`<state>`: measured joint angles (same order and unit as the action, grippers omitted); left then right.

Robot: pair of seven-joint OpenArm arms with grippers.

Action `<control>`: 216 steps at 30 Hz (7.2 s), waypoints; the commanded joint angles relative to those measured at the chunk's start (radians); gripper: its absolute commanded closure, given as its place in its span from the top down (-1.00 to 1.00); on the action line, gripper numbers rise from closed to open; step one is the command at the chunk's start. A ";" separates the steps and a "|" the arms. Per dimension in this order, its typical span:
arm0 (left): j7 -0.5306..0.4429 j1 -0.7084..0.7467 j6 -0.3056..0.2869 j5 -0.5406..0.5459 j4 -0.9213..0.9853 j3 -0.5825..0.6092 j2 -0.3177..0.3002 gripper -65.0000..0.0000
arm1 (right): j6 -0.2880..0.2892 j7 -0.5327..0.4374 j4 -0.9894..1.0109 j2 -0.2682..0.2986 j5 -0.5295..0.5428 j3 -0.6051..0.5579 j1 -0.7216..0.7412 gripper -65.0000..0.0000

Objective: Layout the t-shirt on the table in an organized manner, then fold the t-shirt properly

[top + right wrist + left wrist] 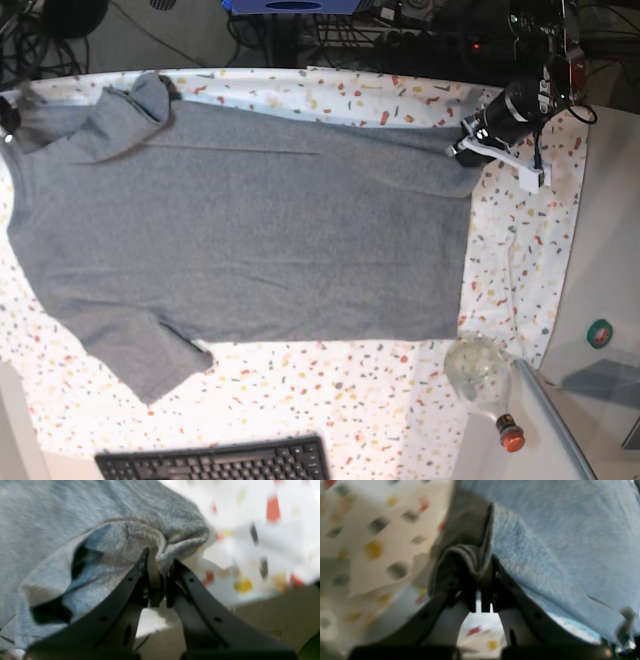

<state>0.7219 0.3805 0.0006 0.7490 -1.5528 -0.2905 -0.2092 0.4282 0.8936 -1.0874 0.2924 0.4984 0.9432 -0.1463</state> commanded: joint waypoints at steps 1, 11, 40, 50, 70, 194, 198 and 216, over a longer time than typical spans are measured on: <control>-0.026 -0.004 0.005 -0.006 -0.011 -0.008 -0.023 -1.00 | 0.002 -0.026 -0.020 0.029 0.006 0.007 0.006 -1.00; -0.026 -0.005 0.005 -0.118 0.071 -0.008 -0.020 -1.00 | 0.002 -0.026 -0.040 -0.009 0.006 0.009 -0.016 -1.00; 0.566 -0.156 0.006 -0.010 -0.082 -0.355 0.070 -1.00 | -0.389 0.503 -0.195 0.000 0.047 0.196 0.216 -1.00; 0.433 0.038 0.006 -0.012 -0.168 -0.345 0.052 -1.00 | -0.349 0.368 -0.184 -0.002 0.082 0.179 0.069 -1.00; 0.428 0.100 0.011 -0.013 -0.123 -0.352 0.052 -1.00 | -0.357 0.293 -0.126 -0.048 0.079 0.129 0.018 -1.00; 0.433 -0.019 0.008 -0.012 -0.094 -0.548 0.003 -0.22 | -0.162 -0.201 0.232 0.037 -0.057 -0.438 0.399 0.17; 0.433 -0.028 0.008 -0.012 -0.081 -0.540 0.003 -0.22 | -0.162 -0.207 0.232 0.012 -0.057 -0.435 0.374 0.17; 0.430 -0.071 0.008 -0.018 -0.053 -0.499 -0.019 -0.21 | -0.162 -0.205 0.232 0.001 -0.059 -0.431 0.383 -1.00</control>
<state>1.1633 0.3195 0.0120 0.7120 -1.5883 -0.7853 -0.2047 0.2611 0.6956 -0.8436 0.2768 0.4297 0.5064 0.2153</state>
